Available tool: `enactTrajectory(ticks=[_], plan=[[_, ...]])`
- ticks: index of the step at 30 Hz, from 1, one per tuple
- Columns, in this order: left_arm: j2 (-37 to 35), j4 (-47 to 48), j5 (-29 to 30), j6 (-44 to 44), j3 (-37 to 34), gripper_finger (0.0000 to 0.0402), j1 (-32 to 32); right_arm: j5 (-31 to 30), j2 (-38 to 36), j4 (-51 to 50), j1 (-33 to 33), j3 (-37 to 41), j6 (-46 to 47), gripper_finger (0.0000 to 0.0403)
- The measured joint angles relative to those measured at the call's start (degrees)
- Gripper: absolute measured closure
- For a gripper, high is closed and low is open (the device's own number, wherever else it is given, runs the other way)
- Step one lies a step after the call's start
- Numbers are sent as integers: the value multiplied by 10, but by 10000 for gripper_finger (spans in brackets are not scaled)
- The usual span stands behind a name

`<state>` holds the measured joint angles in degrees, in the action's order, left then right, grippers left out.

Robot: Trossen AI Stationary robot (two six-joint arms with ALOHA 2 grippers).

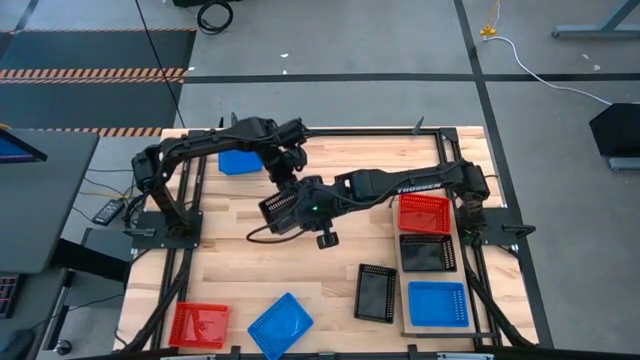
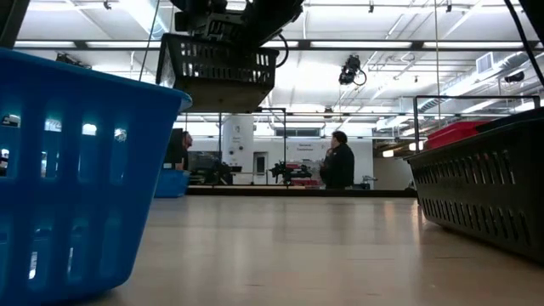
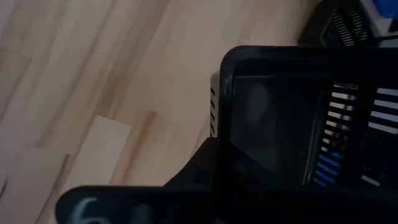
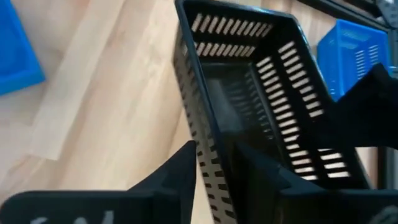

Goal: Stack baskets on shelf by color
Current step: Stack the left black bin on top of the black bin on the shelf

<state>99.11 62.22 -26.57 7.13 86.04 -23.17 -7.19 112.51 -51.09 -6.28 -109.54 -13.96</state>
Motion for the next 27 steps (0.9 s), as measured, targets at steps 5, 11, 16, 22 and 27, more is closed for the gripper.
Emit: enactTrajectory(ticks=[5, 11, 16, 22, 27], plan=[[0, 3, -23, 0, 0, 394, -9, -19, 0, -4, 0, 0, -12, 332], [-1, -2, -38, -6, 0, 393, -19, -20, -3, -26, -4, 0, -16, 389], [-4, -11, -47, -5, 0, 392, -28, -24, -15, -27, -13, 0, -16, 393], [-14, -29, -36, -17, 45, 369, -31, -20, -19, -35, -10, 0, 2, 393], [-15, -25, -1, -19, 111, 334, -33, -10, -20, -36, 13, -1, 21, 393]])
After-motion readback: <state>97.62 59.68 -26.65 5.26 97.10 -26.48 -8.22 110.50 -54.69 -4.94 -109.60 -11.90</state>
